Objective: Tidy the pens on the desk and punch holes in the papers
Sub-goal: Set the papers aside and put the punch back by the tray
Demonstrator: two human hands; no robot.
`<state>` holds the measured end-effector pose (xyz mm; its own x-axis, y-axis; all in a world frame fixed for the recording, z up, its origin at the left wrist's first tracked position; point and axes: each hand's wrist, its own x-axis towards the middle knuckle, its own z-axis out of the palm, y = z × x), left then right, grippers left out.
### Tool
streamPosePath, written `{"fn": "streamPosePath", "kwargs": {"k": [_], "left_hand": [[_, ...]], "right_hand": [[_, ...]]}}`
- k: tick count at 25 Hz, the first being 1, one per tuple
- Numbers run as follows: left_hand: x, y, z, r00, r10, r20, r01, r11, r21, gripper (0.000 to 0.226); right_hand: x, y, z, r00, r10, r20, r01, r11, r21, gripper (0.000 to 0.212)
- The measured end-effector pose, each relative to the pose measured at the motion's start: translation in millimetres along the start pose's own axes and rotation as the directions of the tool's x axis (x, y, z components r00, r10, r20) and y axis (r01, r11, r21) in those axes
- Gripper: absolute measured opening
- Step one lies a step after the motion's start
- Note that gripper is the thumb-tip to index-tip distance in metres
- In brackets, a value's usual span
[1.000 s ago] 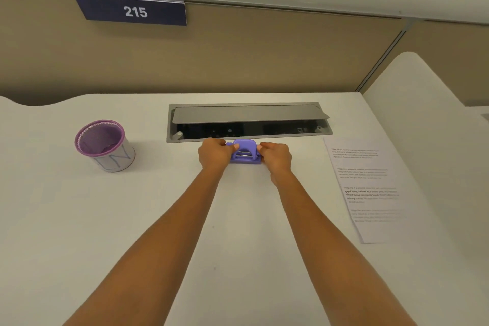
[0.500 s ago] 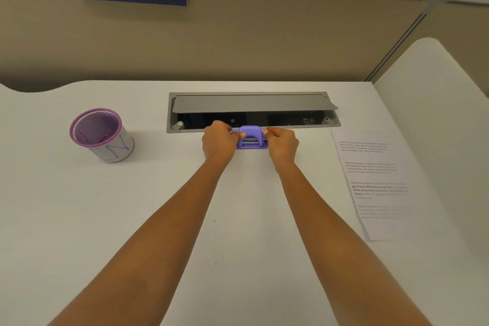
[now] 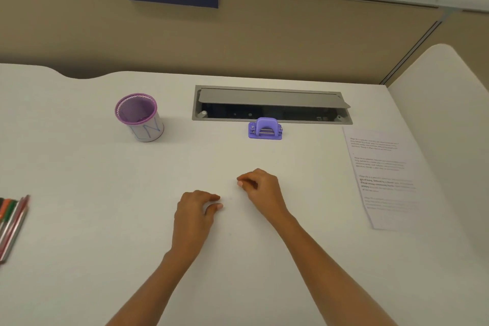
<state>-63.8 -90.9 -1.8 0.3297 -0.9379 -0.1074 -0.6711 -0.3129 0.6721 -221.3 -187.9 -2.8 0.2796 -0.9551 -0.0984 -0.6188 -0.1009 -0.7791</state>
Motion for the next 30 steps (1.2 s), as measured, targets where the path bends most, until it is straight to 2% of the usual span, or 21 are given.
{"fn": "streamPosePath", "kwargs": {"k": [6, 11, 21, 24, 30], "left_hand": [[-44, -4, 10, 0.995, 0.096, 0.037, -0.099, 0.993, 0.064, 0.022], [-55, 3, 16, 0.994, 0.107, -0.002, -0.106, 0.986, 0.132, 0.027], [-65, 5, 16, 0.990, 0.137, -0.007, -0.133, 0.968, 0.213, 0.016], [-63, 12, 18, 0.983, 0.175, -0.050, -0.149, 0.932, 0.329, 0.010], [-61, 18, 24, 0.966, 0.257, 0.031, -0.226, 0.778, 0.587, 0.018]], "right_hand": [[-31, -3, 12, 0.988, -0.038, 0.148, 0.064, 0.982, -0.175, 0.019], [-29, -11, 14, 0.984, -0.072, 0.164, 0.120, 0.945, -0.303, 0.021], [-26, -25, 21, 0.961, -0.112, 0.252, 0.237, 0.800, -0.551, 0.018], [-22, -37, 24, 0.959, -0.069, 0.276, 0.237, 0.731, -0.639, 0.013], [-21, -47, 30, 0.943, -0.093, 0.320, 0.302, 0.641, -0.705, 0.012]]}}
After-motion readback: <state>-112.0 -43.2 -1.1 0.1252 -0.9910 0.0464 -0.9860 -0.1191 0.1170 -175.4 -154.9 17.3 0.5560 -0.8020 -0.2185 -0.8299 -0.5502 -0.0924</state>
